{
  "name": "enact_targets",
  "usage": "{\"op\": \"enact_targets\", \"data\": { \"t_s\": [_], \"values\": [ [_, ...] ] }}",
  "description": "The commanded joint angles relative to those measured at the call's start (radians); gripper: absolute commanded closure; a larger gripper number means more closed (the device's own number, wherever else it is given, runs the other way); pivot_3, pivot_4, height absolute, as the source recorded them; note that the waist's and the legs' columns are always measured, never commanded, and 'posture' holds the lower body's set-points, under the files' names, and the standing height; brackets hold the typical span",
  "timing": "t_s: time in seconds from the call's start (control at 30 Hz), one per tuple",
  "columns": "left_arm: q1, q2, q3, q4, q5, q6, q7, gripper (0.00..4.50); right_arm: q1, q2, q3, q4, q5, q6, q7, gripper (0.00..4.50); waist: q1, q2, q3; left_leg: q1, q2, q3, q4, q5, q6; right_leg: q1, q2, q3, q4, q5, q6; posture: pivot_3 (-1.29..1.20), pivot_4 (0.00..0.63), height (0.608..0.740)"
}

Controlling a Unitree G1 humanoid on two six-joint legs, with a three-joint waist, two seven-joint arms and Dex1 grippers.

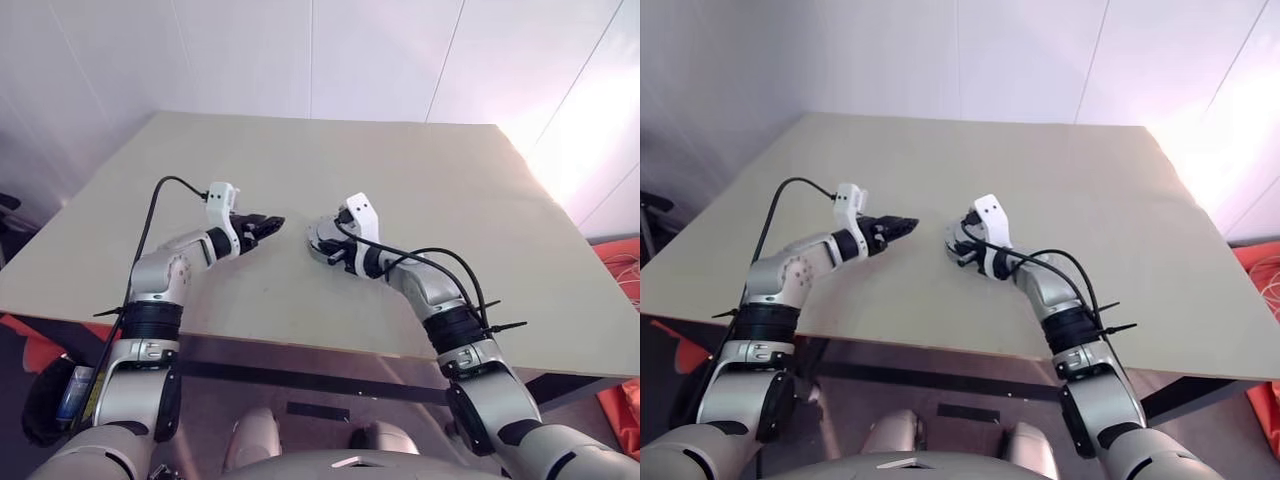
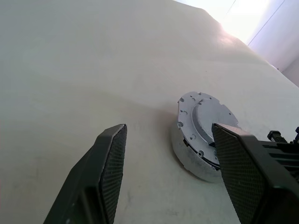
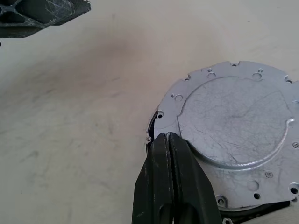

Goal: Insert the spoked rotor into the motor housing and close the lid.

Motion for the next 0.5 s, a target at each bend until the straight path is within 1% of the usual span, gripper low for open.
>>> {"op": "enact_targets", "data": {
  "t_s": [0.03, 0.1, 0.17, 0.23, 0.27, 0.4, 0.5],
  "values": [
    [-0.026, 0.002, 0.006, -0.017, -0.004, -0.022, -0.005, 1.44, 0.022, -0.020, -0.032, -0.050, 0.018, -0.021, 0.026, 4.48, 0.000, 0.000, 0.000, -0.001, 0.000, 0.000, 0.000, 0.000, 0.000, 0.000, 0.000, 0.000, -0.001, 0.000, 0.001, 0.00, 0.000, 0.740],
    [-0.030, 0.001, 0.002, -0.014, -0.001, -0.024, -0.007, 1.44, 0.023, -0.024, -0.047, -0.106, 0.032, -0.064, 0.045, 4.48, 0.001, 0.000, 0.000, -0.004, 0.000, 0.000, 0.000, 0.000, 0.000, -0.001, 0.000, 0.000, -0.002, 0.001, 0.002, 0.00, 0.000, 0.740],
    [-0.030, 0.001, -0.002, -0.011, 0.002, -0.030, -0.011, 1.44, 0.015, -0.037, -0.055, -0.157, 0.039, -0.078, 0.059, 4.48, 0.002, 0.000, 0.000, -0.010, 0.000, 0.000, 0.000, 0.001, 0.000, -0.007, 0.000, 0.000, -0.001, 0.003, 0.003, 0.00, 0.000, 0.740],
    [-0.028, 0.003, -0.004, -0.012, 0.004, -0.033, -0.015, 1.44, -0.003, -0.047, -0.070, -0.196, 0.050, -0.081, 0.065, 4.48, 0.002, -0.001, 0.000, -0.018, -0.001, 0.001, 0.001, 0.003, 0.000, -0.016, 0.000, 0.001, 0.004, 0.012, -0.005, 0.00, 0.000, 0.740],
    [-0.028, 0.004, -0.005, -0.011, 0.004, -0.034, -0.016, 1.44, -0.010, -0.049, -0.077, -0.206, 0.053, -0.082, 0.064, 4.48, 0.003, -0.001, 0.000, -0.020, -0.001, 0.001, 0.002, 0.003, 0.001, -0.019, 0.000, 0.001, 0.009, 0.010, -0.006, 0.00, 0.000, 0.740],
    [-0.030, 0.013, -0.004, -0.001, 0.008, -0.045, -0.031, 1.44, -0.052, -0.052, -0.105, -0.223, 0.064, -0.093, 0.062, 4.48, 0.001, -0.001, 0.000, -0.037, 0.002, 0.000, 0.002, 0.003, 0.001, -0.037, 0.003, 0.001, 0.014, 0.007, -0.009, 0.00, 0.000, 0.740],
    [-0.030, 0.020, -0.003, 0.002, 0.009, -0.047, -0.039, 1.44, -0.076, -0.046, -0.108, -0.176, 0.053, -0.116, 0.060, 4.48, 0.000, -0.001, 0.000, -0.039, 0.002, 0.000, 0.002, 0.004, 0.002, -0.040, 0.004, 0.001, 0.013, 0.006, -0.009, 0.00, 0.000, 0.740]
  ]
}}
